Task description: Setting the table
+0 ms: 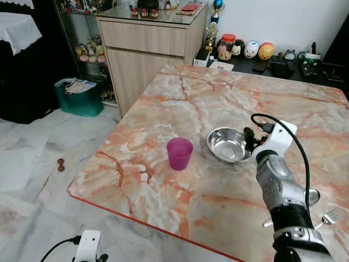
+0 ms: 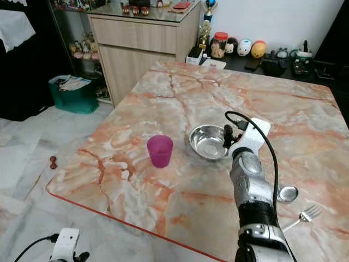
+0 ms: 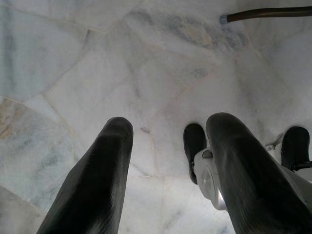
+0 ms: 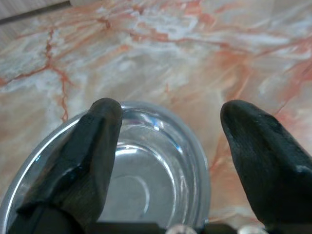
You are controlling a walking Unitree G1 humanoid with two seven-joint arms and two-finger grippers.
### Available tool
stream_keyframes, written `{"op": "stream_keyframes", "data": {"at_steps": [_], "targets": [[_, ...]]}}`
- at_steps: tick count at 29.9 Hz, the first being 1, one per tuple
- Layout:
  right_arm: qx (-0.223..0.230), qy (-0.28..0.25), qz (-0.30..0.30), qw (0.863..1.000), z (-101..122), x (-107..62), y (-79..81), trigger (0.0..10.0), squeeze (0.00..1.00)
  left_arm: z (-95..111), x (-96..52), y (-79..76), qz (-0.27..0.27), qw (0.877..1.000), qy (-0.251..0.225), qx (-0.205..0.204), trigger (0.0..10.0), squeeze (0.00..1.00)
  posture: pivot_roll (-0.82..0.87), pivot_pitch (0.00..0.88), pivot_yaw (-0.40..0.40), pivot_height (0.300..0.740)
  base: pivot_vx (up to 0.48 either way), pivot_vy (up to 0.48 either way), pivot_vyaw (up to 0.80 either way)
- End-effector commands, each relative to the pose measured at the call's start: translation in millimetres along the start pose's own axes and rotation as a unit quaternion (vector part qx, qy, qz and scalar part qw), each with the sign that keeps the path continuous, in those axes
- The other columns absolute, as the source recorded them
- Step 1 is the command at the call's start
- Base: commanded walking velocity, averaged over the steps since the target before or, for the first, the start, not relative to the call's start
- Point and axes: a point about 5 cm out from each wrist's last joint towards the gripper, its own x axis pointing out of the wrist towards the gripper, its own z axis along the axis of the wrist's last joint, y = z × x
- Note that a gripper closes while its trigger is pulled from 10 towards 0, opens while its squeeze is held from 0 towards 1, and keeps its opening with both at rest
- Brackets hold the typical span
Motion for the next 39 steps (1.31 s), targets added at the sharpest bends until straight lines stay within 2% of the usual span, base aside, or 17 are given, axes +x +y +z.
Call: {"op": "stream_keyframes", "data": {"at_steps": [1, 2, 3, 11, 16, 23, 33, 39], "targets": [[0.007, 0.005, -0.005, 1.000, 4.5, 2.9, -1.4, 10.0, 1.00, -1.8, -0.2, 0.2, 0.000, 1.000, 0.006, 0.001, 10.0, 0.00, 0.04, 0.000, -0.023, 0.740, 0.000, 0.000, 0.00], [0.002, 0.008, -0.004, 1.000, 4.3, 3.6, -1.2, 10.0, 0.82, -1.9, -0.2, 0.1, -0.001, 1.000, 0.006, 0.002, 10.0, 0.00, 0.04, 0.000, -0.024, 0.740, 0.000, 0.000, 0.00], [-0.003, 0.014, -0.006, 1.000, 3.6, 4.3, -1.9, 10.0, 0.00, -2.1, -0.2, -0.1, -0.002, 1.000, 0.006, 0.003, 10.0, 0.00, 0.04, 0.000, -0.025, 0.740, 0.000, 0.000, 0.00], [0.017, 0.018, -0.038, 0.999, 4.9, 6.1, -14.6, 10.0, 0.00, -1.4, -0.1, -0.4, -0.002, 1.000, 0.005, 0.004, 10.0, 0.00, 0.05, 0.000, -0.031, 0.740, 0.000, 0.000, 0.00], [0.044, 0.041, -0.050, 0.997, -2.0, 6.3, -21.7, 10.0, 0.00, -1.0, 0.0, -0.2, -0.002, 1.000, 0.005, 0.006, 10.0, 0.00, 0.04, 0.000, -0.029, 0.740, 0.000, 0.000, 0.00], [0.061, 0.065, -0.003, 0.996, -7.5, 8.3, -14.3, 10.0, 0.00, -0.3, 0.2, -0.6, -0.004, 1.000, 0.005, 0.008, 10.0, 0.00, 0.05, 0.000, -0.032, 0.740, 0.000, 0.000, 0.00], [0.072, 0.085, -0.002, 0.994, -10.3, 11.7, -13.5, 10.0, 0.00, 0.3, 0.3, -1.2, -0.006, 1.000, 0.006, 0.016, 10.0, 0.00, 0.05, 0.000, -0.035, 0.740, 0.000, 0.000, 0.00], [0.063, 0.098, 0.022, 0.993, -14.5, 12.3, -8.5, 10.0, 0.00, 0.4, 0.4, -1.5, -0.006, 1.000, 0.006, 0.017, 10.0, 0.00, 0.06, 0.000, -0.038, 0.740, 0.000, 0.000, 0.00]]}}
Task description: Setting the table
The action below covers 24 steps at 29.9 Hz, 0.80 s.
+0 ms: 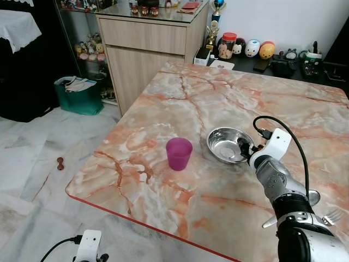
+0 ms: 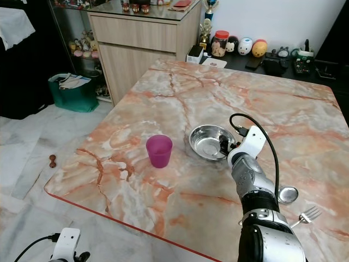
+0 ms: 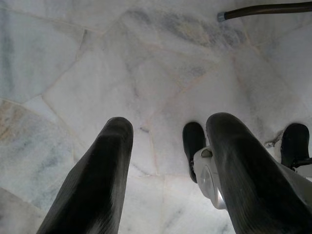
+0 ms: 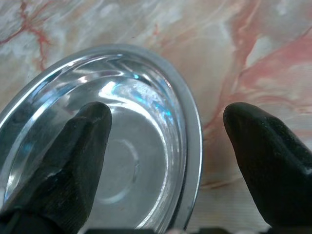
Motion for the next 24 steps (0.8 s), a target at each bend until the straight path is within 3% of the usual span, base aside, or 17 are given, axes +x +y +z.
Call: {"op": "stream_keyframes", "data": {"at_steps": [1, 24], "targets": [[-0.004, 0.001, 0.008, 1.000, 5.9, 1.6, 4.4, 10.0, 0.00, -0.4, 0.2, -0.6, -0.003, 1.000, 0.006, 0.008, 10.0, 0.00, 0.06, 0.000, -0.038, 0.740, 0.000, 0.000, 0.00], [-0.014, 0.019, -0.003, 1.000, -5.7, 1.9, -7.1, 10.0, 0.00, -1.2, 0.0, -0.5, -0.005, 1.000, 0.008, 0.015, 10.0, 0.00, 0.05, 0.000, -0.030, 0.740, 0.000, 0.000, 0.00]]}}
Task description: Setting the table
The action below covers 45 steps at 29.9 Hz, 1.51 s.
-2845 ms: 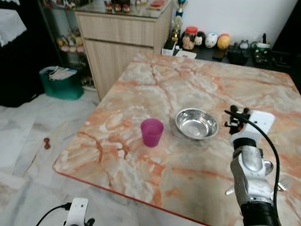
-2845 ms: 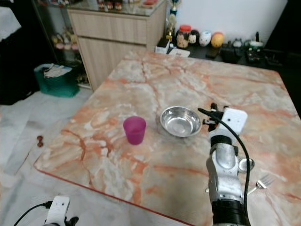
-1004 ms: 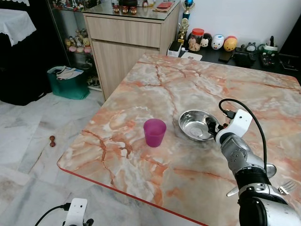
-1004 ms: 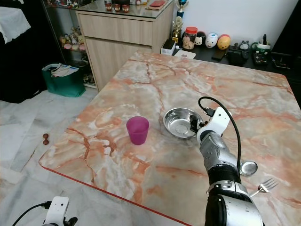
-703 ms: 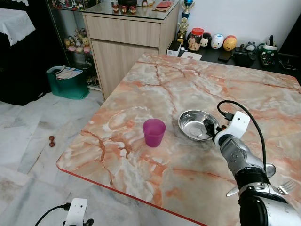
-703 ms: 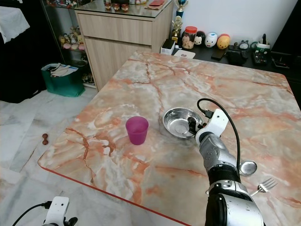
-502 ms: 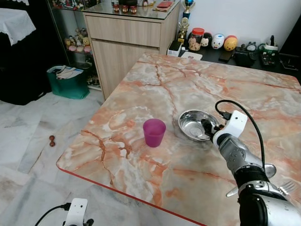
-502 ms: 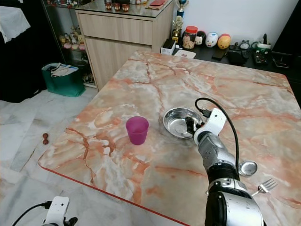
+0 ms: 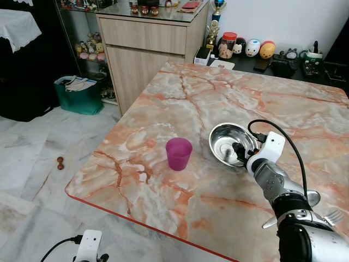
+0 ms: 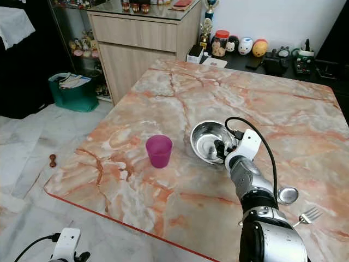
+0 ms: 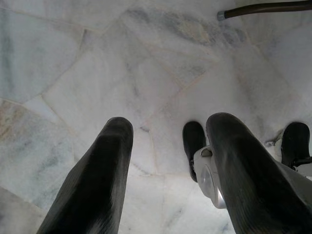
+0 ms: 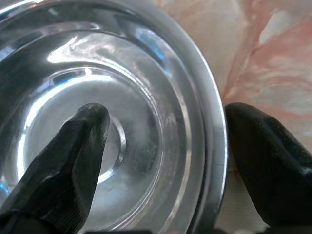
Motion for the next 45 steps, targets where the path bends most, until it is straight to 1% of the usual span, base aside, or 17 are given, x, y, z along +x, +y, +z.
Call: {"op": "stream_keyframes", "data": {"at_steps": [1, 6, 13, 20, 31, 32, 33, 34, 35, 37, 45], "targets": [[0.000, -0.005, -0.010, 1.000, 2.5, -0.5, -4.5, 10.0, 0.00, -1.2, 0.0, 0.0, -0.004, 1.000, 0.007, 0.012, 10.0, 0.00, 0.05, 0.000, -0.030, 0.740, 0.000, 0.000, 0.00], [0.007, -0.015, -0.012, 1.000, 6.2, -0.7, -5.9, 10.0, 0.00, -1.3, -0.1, 0.1, -0.004, 1.000, 0.007, 0.015, 10.0, 0.00, 0.05, 0.000, -0.028, 0.740, 0.000, 0.000, 0.00], [0.011, -0.022, -0.001, 1.000, 9.3, -0.4, -1.3, 10.0, 0.00, -1.2, -0.2, 0.0, -0.007, 1.000, 0.006, 0.023, 10.0, 0.00, 0.05, 0.000, -0.026, 0.740, 0.000, 0.000, 0.00], [0.015, -0.008, -0.005, 1.000, 2.2, -0.1, -3.2, 10.0, 0.00, -1.0, -0.1, -0.1, -0.008, 1.000, 0.006, 0.027, 10.0, 0.00, 0.05, 0.000, -0.027, 0.740, 0.000, 0.000, 0.00], [0.010, -0.003, 0.015, 1.000, -2.1, 0.3, -0.5, 10.0, 0.00, -1.1, -0.1, -0.1, -0.007, 0.999, 0.006, 0.031, 10.0, 0.00, 0.05, 0.000, -0.026, 0.740, 0.000, 0.000, 0.00], [0.008, -0.003, 0.018, 1.000, -2.5, 0.3, -0.1, 8.9, 0.00, -1.1, -0.1, -0.2, -0.007, 0.999, 0.006, 0.030, 10.0, 0.00, 0.05, 0.000, -0.027, 0.740, 0.000, 0.000, 0.00], [0.008, -0.003, 0.019, 1.000, -2.6, 0.3, -0.1, 4.8, 0.00, -1.2, -0.1, -0.3, -0.007, 1.000, 0.006, 0.030, 10.0, 0.00, 0.05, 0.000, -0.029, 0.740, 0.000, 0.000, 0.00], [0.008, -0.004, 0.019, 1.000, -2.7, 0.3, -0.1, 4.8, 0.00, -1.2, -0.1, -0.3, -0.007, 1.000, 0.006, 0.030, 10.0, 0.00, 0.05, 0.000, -0.029, 0.740, 0.000, 0.000, 0.00], [0.005, -0.004, 0.021, 1.000, -2.8, 0.3, 0.6, 0.0, 0.00, -1.2, -0.1, -0.3, -0.006, 1.000, 0.006, 0.030, 10.0, 0.00, 0.05, 0.000, -0.030, 0.740, 0.000, 0.000, 0.00], [-0.003, -0.002, 0.025, 1.000, -3.4, 0.5, 2.5, 0.0, 0.00, -1.2, -0.1, -0.6, -0.007, 0.999, 0.006, 0.031, 10.0, 0.00, 0.05, 0.000, -0.031, 0.740, 0.000, 0.000, 0.00], [-0.011, -0.004, 0.029, 0.999, -1.3, 0.8, 5.0, 0.0, 0.00, -1.1, 0.0, -1.0, -0.007, 1.000, 0.007, 0.030, 10.0, 0.00, 0.05, 0.000, -0.033, 0.740, 0.000, 0.000, 0.00]]}}
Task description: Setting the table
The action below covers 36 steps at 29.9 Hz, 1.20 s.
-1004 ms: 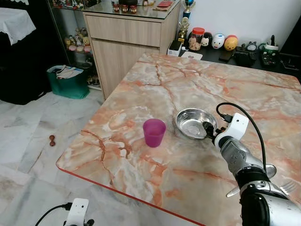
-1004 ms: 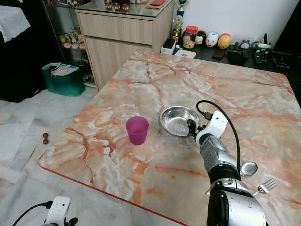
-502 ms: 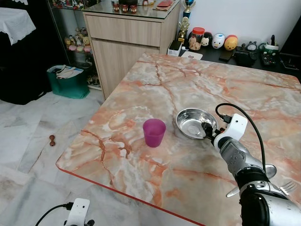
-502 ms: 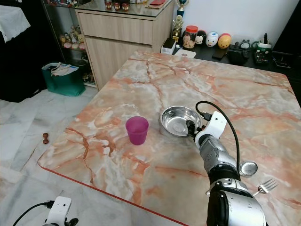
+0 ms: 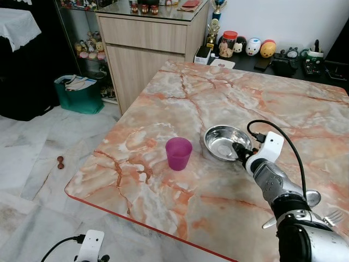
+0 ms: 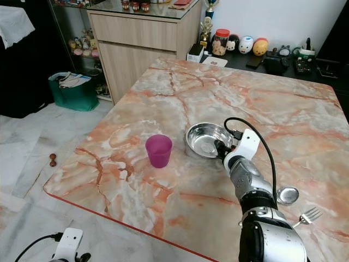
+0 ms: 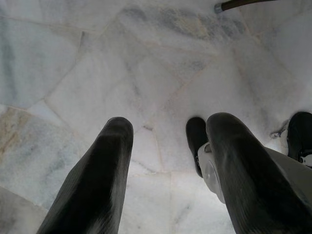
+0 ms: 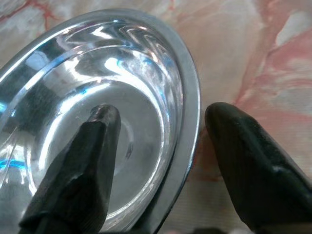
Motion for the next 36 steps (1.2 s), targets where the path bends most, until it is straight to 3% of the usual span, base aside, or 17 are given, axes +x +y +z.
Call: {"op": "stream_keyframes", "data": {"at_steps": [1, 20, 30, 36], "targets": [[-0.008, -0.001, 0.002, 1.000, 0.9, 0.5, 1.6, 0.0, 0.00, -1.3, -0.2, 0.8, -0.001, 1.000, 0.005, 0.000, 10.0, 0.00, 0.05, 0.000, -0.034, 0.740, 0.000, 0.000, 0.00], [-0.003, -0.016, -0.010, 1.000, 3.0, 0.9, 4.0, 0.0, 0.00, 0.1, 0.0, 1.5, 0.000, 1.000, 0.004, 0.003, 10.0, 0.00, 0.06, 0.000, -0.034, 0.740, 0.000, 0.000, 0.00], [0.016, -0.087, -0.018, 0.996, 9.3, -3.2, 4.7, 0.0, 0.00, 0.0, -0.1, 2.5, 0.001, 1.000, 0.005, 0.006, 10.0, 0.00, 0.06, 0.000, -0.030, 0.740, 0.000, 0.000, 0.00], [0.036, -0.158, -0.020, 0.987, 20.3, -10.8, 2.7, 0.0, 0.00, 0.0, -0.2, 3.5, 0.002, 1.000, 0.005, 0.010, 10.0, 0.00, 0.05, 0.000, -0.021, 0.740, 0.000, 0.000, 0.00]]}}
